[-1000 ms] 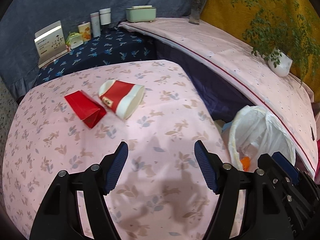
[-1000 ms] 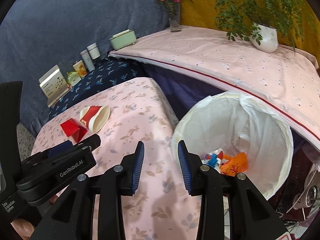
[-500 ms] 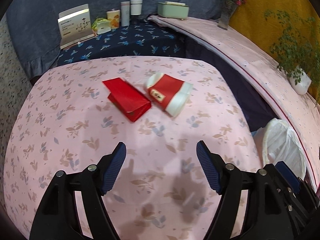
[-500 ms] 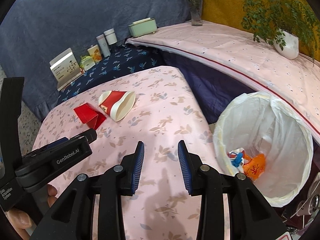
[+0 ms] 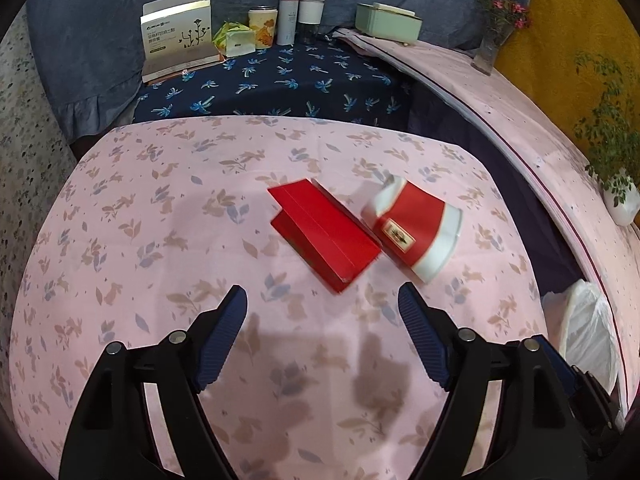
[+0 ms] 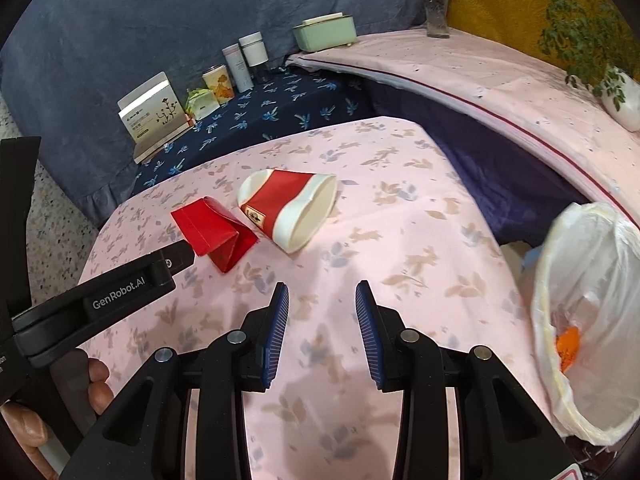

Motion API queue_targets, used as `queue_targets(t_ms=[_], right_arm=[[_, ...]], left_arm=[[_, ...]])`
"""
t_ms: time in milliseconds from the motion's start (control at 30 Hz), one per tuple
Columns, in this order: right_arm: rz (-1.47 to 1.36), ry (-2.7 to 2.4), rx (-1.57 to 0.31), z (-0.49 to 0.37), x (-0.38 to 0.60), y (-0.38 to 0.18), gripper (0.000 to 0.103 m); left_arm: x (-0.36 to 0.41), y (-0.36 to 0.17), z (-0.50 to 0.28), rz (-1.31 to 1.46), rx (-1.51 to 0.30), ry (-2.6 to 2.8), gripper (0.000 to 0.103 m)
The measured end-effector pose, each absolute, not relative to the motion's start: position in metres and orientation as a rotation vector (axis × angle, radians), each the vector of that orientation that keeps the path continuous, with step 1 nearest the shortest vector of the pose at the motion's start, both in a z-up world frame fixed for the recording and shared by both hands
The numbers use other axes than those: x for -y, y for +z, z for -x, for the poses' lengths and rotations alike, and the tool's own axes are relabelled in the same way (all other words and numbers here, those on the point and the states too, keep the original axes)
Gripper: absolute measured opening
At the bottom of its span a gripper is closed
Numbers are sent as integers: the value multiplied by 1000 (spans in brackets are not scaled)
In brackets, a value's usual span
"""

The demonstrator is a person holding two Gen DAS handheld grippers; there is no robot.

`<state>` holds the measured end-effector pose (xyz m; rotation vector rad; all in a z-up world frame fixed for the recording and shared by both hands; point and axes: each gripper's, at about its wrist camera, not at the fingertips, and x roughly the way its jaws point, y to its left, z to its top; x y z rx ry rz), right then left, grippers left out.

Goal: Collect trash
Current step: 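Move both tools back to the table toward the red box and red-white cup, then grasp the red box with the left tool while the right tool grasps the red-white cup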

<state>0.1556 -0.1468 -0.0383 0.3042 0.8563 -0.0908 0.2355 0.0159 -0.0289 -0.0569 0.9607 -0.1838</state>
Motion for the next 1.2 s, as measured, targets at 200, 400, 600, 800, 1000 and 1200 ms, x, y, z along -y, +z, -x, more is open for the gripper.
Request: queue_targets(t_ms=[200, 400, 600, 800, 1000, 1200], right_arm=[[-312, -67, -879, -193, 138, -51, 35], [-323, -56, -900, -221, 134, -66, 35], [-318, -39, -912, -241, 127, -77, 35], [-309, -19, -918, -249, 122, -82, 15], [-302, -3, -903, -242, 120, -78, 9], [-306, -14, -874, -225, 127, -63, 4]], left_arm=[[-22, -40, -268, 86, -1000, -181, 74], [-21, -53, -292, 104, -1023, -198, 74], [-15, -61, -305, 106, -1036, -232, 59], [-8, -67, -307, 105, -1053, -277, 25], [-2, -63, -300, 93, -1036, -300, 7], [7, -49, -284, 72, -1014, -325, 0]])
